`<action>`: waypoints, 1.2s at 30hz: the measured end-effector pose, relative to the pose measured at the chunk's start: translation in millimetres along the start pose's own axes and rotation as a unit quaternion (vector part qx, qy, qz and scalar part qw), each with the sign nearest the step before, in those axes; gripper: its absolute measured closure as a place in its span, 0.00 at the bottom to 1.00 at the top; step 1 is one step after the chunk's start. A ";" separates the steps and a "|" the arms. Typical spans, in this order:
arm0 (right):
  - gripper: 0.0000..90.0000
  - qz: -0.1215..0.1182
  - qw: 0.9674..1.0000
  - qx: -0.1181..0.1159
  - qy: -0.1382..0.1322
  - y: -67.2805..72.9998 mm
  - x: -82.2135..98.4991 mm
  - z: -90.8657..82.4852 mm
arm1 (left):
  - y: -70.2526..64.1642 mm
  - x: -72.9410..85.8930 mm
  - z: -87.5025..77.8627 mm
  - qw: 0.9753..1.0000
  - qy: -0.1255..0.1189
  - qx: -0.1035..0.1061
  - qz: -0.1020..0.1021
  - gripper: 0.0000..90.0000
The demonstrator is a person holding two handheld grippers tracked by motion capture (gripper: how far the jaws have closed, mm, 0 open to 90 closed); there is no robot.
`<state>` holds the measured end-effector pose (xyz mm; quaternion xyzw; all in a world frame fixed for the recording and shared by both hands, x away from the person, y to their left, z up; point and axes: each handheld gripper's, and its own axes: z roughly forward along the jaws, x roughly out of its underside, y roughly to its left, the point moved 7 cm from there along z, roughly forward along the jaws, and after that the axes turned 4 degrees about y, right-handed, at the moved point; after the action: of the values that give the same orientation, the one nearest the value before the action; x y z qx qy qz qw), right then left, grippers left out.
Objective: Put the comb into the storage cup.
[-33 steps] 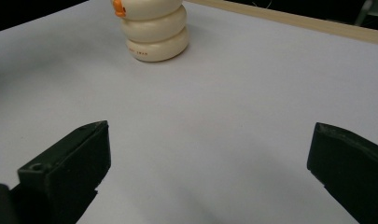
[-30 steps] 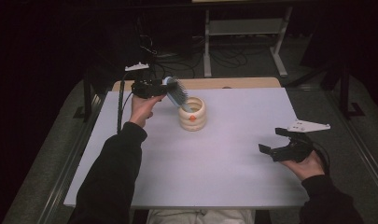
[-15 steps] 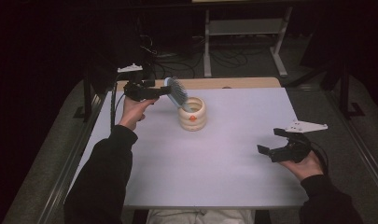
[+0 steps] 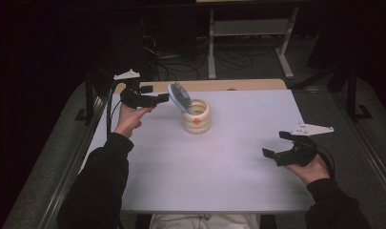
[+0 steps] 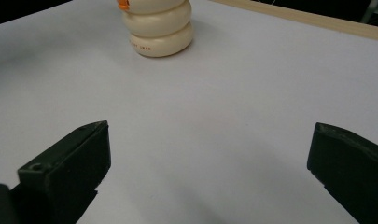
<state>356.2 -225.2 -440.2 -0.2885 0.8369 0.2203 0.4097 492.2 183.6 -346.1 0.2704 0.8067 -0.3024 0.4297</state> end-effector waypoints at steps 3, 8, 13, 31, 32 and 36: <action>0.00 0.000 1.000 0.000 0.000 0.2 0.1 0.0 | 0.2 0.9 -4.3 1.000 -0.001 -0.001 0.005 0.00; 0.00 0.000 1.000 0.000 0.001 0.2 0.1 0.0 | 0.8 3.7 -12.3 1.000 -0.004 0.000 0.011 0.00; 0.00 -0.001 1.000 0.001 0.000 0.5 0.0 0.0 | 3.3 7.7 -20.8 1.000 -0.007 -0.003 0.013 0.00; 0.00 -0.002 1.000 0.001 0.002 1.2 0.2 0.4 | 15.0 38.8 -46.8 1.000 -0.017 0.000 0.001 0.00; 0.00 -0.002 1.000 0.001 0.002 1.3 0.2 0.4 | 15.5 40.1 -48.3 1.000 -0.017 -0.001 0.001 0.00; 0.00 -0.003 1.000 0.001 0.002 1.1 0.3 0.5 | 17.1 44.2 -54.8 1.000 -0.020 -0.003 0.001 0.00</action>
<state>355.6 -224.2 -440.6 -0.2911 0.8372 0.2179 0.4085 453.7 242.3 -363.8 0.2640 0.7985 -0.3053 0.4466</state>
